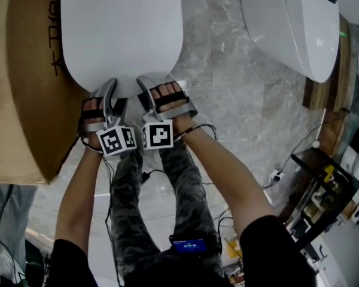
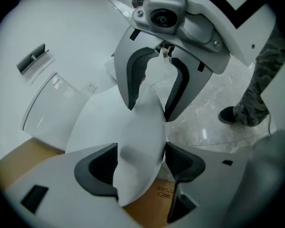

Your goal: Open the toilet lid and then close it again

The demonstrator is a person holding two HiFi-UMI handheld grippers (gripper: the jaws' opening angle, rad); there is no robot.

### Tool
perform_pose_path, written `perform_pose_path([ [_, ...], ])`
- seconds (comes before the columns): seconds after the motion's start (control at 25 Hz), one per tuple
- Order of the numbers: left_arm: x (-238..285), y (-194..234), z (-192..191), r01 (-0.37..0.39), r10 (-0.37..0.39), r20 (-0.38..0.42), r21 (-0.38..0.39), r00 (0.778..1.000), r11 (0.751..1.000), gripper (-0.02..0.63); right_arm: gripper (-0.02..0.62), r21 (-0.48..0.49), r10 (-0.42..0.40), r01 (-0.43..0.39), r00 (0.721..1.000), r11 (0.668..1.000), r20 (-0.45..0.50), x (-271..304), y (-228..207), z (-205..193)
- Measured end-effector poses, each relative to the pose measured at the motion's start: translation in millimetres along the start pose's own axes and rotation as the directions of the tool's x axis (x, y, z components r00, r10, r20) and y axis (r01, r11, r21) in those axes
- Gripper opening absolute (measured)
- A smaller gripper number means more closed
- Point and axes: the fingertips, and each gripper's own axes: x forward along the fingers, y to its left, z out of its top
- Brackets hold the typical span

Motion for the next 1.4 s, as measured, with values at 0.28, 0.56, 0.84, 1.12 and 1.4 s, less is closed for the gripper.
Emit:
perform_pose_path([
  [0.28, -25.7, 15.1, 9.4, -0.026, 0.026, 0.042, 0.0, 0.999, 1.0, 0.311, 0.247, 0.012, -0.011, 0.01, 1.0, 1.0, 0.025, -22.8, -18.5, 13.9],
  [0.56, -83.1, 62.7, 38.4, -0.054, 0.055, 0.079, -0.023, 0.995, 0.998, 0.293, 0.245, 0.013, -0.013, 0.012, 0.999, 1.0, 0.052, -78.6, -69.0, 37.2],
  [0.84, -133.0, 137.3, 72.5, -0.111, 0.109, 0.137, 0.006, 0.985, 0.994, 0.216, 0.201, -0.026, -0.032, 0.035, 0.995, 0.999, 0.1, -126.7, -143.8, 65.1],
  [1.12, -167.6, 230.1, 100.3, -0.17, 0.167, 0.137, 0.011, 0.976, 0.985, 0.189, 0.144, 0.034, -0.048, 0.045, 0.995, 0.998, 0.091, -157.1, -231.5, 92.0],
  [1.4, -176.4, 298.6, 117.2, -0.156, 0.157, 0.129, -0.022, 0.979, 0.988, 0.127, 0.118, 0.123, -0.046, 0.039, 0.997, 0.992, 0.059, -164.1, -301.2, 105.6],
])
